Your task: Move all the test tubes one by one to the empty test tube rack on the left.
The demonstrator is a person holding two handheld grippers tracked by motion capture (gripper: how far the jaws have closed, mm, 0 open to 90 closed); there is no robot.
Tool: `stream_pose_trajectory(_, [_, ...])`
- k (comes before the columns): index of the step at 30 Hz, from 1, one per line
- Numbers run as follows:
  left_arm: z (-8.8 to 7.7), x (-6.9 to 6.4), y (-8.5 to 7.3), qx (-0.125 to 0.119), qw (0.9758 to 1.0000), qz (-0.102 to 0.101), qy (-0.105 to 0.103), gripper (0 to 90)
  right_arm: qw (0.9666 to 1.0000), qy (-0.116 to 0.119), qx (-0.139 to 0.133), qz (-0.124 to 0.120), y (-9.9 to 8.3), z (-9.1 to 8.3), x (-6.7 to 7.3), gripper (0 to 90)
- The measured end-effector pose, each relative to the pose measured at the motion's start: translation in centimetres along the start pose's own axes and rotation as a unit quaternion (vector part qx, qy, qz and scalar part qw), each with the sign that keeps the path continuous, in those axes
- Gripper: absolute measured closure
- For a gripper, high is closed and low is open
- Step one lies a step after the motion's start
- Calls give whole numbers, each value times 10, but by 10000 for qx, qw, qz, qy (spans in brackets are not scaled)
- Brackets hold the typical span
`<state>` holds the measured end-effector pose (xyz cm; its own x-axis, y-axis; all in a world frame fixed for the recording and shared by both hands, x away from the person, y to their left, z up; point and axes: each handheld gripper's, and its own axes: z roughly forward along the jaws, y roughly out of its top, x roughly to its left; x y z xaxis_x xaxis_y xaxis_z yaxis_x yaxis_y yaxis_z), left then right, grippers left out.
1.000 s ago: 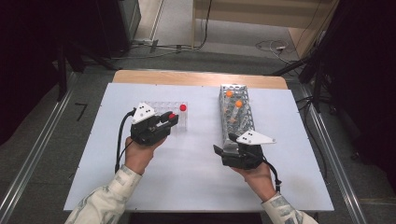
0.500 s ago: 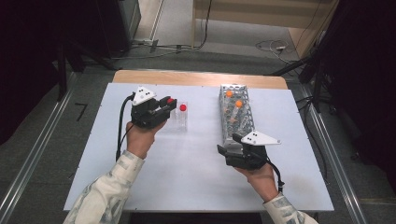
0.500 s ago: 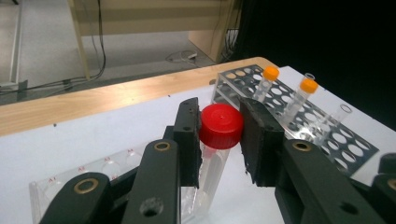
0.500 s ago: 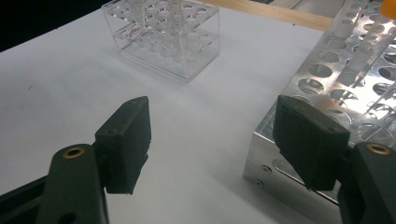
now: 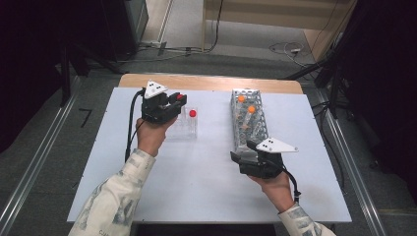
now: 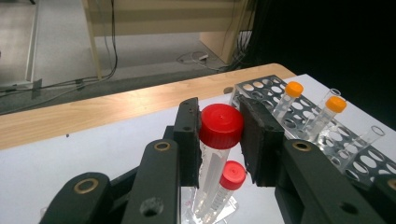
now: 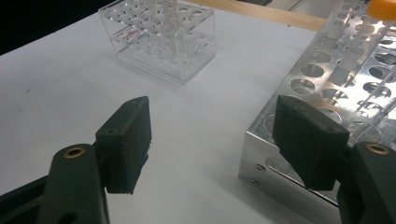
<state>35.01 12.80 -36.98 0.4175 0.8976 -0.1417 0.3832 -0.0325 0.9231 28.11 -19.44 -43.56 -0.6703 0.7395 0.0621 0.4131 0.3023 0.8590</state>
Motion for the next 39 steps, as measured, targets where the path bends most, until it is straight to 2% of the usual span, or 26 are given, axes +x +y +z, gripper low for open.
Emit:
stream_pose_trajectory(9, [8,-1,-8,52,9999,69,74,699,10000,-12,-16,21,0,-2,-1,270])
stream_pose_trajectory(16, [13,-3,-22,40,9997,139,172,699,10000,-7,-5,13,-1,-1,0,271])
stream_pose_trajectory(26, [19,-3,-41,147,9996,141,170,696,10000,-12,35,-7,-2,1,0,271])
stream_pose_trajectory(39, [18,-4,-42,126,9999,87,64,651,10000,-31,39,-1,-3,1,0,273])
